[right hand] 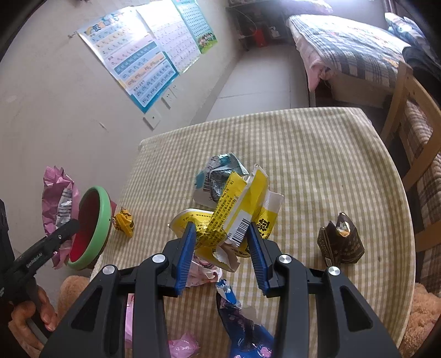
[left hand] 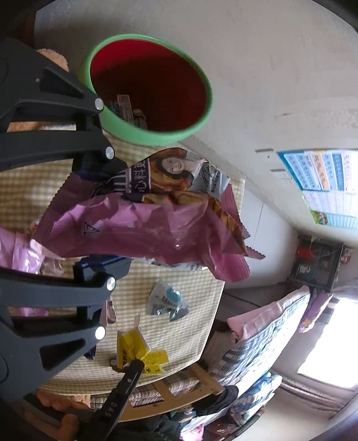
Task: Collect trash
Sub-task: 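Carry the pink and yellow wrappers over the green bin with both grippers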
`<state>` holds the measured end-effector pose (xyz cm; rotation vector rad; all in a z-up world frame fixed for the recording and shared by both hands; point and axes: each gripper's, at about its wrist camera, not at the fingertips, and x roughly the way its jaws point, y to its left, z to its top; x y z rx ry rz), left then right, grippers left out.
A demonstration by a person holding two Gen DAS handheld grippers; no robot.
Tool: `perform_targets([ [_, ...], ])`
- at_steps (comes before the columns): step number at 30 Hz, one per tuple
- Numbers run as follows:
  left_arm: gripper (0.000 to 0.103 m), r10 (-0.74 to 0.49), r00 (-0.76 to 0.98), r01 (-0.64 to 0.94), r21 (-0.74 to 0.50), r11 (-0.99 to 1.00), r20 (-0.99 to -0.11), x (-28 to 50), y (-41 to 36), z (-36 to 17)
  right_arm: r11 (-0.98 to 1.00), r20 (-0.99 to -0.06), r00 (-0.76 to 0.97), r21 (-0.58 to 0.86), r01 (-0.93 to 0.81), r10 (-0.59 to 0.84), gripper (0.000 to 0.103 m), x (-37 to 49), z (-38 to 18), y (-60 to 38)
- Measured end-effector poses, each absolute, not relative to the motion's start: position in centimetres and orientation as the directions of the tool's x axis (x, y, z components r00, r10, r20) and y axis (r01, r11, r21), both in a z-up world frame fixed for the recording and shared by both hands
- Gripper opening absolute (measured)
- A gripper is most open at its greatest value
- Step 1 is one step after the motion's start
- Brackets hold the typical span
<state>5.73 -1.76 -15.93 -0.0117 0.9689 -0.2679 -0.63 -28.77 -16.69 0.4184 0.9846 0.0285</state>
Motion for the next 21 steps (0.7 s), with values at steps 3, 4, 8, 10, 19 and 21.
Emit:
perform_targets([
  [3,0.040,-0.225,0.550,0.191,-0.141,0.971,-0.805,5.6,-0.3,-15.6,0.926,-0.794,0.572,0.348,0.148,0.207,0.038,-0.9,-16.2,-28.4],
  [4,0.040,-0.223,0.557,0.178,-0.147,0.973,-0.800,5.6,0.3,-15.4,0.927,-0.791,0.575,0.347,0.142,0.209,0.038,-0.9,-16.0,-28.1],
  [8,0.040,-0.200,0.596,0.140,-0.145,0.980,-0.778,5.1,2.3,-14.3,0.929,-0.774,0.591,0.353,0.106,0.227,0.038,-1.0,-14.7,-27.0],
  [10,0.040,-0.179,0.618,0.128,-0.126,0.984,-0.765,4.9,3.0,-13.8,0.934,-0.760,0.605,0.350,0.073,0.238,0.038,-1.0,-13.6,-26.1],
  [19,0.040,-0.130,0.658,0.035,-0.142,0.989,-0.741,4.7,8.2,-13.2,0.948,-0.714,0.641,0.310,-0.072,0.282,0.034,0.2,-9.1,-20.3],
  [21,0.040,-0.120,0.660,0.020,-0.143,0.990,-0.741,4.7,9.1,-13.3,0.945,-0.705,0.645,0.315,-0.087,0.295,0.030,0.6,-8.6,-19.0],
])
